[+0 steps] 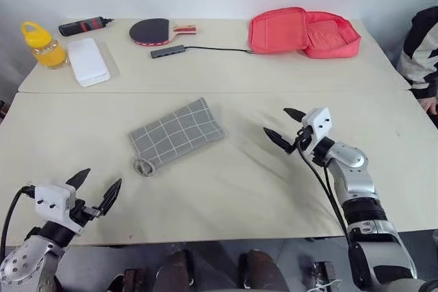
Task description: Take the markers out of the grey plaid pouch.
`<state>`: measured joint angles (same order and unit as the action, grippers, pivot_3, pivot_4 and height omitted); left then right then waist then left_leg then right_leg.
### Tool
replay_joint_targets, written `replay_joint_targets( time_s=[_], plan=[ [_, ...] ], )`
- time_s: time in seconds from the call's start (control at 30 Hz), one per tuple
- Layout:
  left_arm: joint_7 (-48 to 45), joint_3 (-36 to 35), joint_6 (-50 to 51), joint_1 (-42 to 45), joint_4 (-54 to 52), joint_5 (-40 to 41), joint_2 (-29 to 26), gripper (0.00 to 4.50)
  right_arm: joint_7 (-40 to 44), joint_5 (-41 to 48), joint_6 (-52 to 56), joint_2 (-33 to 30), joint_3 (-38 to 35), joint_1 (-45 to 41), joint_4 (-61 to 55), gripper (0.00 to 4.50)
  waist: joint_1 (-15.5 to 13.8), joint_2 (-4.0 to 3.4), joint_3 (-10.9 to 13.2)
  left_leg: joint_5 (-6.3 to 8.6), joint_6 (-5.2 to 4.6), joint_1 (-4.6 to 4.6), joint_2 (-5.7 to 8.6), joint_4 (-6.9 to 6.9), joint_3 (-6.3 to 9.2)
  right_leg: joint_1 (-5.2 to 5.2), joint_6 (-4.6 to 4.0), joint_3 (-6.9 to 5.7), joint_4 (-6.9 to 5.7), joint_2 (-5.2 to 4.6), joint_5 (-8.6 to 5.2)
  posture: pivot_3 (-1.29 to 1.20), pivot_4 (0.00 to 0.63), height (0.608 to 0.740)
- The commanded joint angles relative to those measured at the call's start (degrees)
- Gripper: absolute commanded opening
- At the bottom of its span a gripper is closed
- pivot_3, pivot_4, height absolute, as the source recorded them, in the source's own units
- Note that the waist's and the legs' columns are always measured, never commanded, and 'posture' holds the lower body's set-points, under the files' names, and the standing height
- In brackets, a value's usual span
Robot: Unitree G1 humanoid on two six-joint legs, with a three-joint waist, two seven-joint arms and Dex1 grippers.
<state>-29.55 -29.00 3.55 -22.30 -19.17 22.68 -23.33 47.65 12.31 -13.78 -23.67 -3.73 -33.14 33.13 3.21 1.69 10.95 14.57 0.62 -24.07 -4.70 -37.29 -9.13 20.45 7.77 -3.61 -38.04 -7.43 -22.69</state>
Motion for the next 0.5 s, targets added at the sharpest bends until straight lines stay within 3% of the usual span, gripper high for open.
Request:
replay_joint_targets(
  time_s=[0.03,0.3,0.4,0.5],
  plan=[
    [0.07,-0.92,-2.85,-1.45,-2.66,0.15,0.79,4.23,0.93,0.00,-1.88,0.21,0.02,-1.06,0.24,4.50,-0.01,0.00,0.00,0.00,0.00,0.00,0.00,0.00,0.00,0.00,0.00,0.00,0.00,-0.01,0.00,0.00,0.150,0.740],
    [-0.96,0.32,-3.85,1.89,0.89,-0.76,-1.04,4.23,0.72,1.93,1.26,0.79,-0.15,-0.14,-5.34,4.50,0.01,0.00,0.00,0.00,0.00,0.00,0.00,0.01,0.00,0.01,0.00,0.00,-0.01,0.00,0.00,0.00,0.150,0.740],
    [-1.08,0.71,-6.07,5.18,4.58,-2.76,-2.26,4.27,-0.38,3.38,4.75,3.41,0.94,0.51,-10.68,3.95,0.15,-0.01,-0.01,-0.01,0.01,0.00,-0.01,0.01,-0.02,0.03,0.00,0.02,-0.04,0.01,0.00,0.00,0.150,0.740],
    [-1.20,2.01,-7.79,9.24,8.40,-5.39,-4.36,4.27,-3.64,2.50,6.59,7.70,2.85,-0.14,-14.29,2.90,0.13,-0.01,-0.01,-0.01,0.02,0.00,-0.03,0.02,-0.02,0.07,0.00,0.01,-0.10,0.02,0.00,0.00,0.150,0.740]
  ],
)
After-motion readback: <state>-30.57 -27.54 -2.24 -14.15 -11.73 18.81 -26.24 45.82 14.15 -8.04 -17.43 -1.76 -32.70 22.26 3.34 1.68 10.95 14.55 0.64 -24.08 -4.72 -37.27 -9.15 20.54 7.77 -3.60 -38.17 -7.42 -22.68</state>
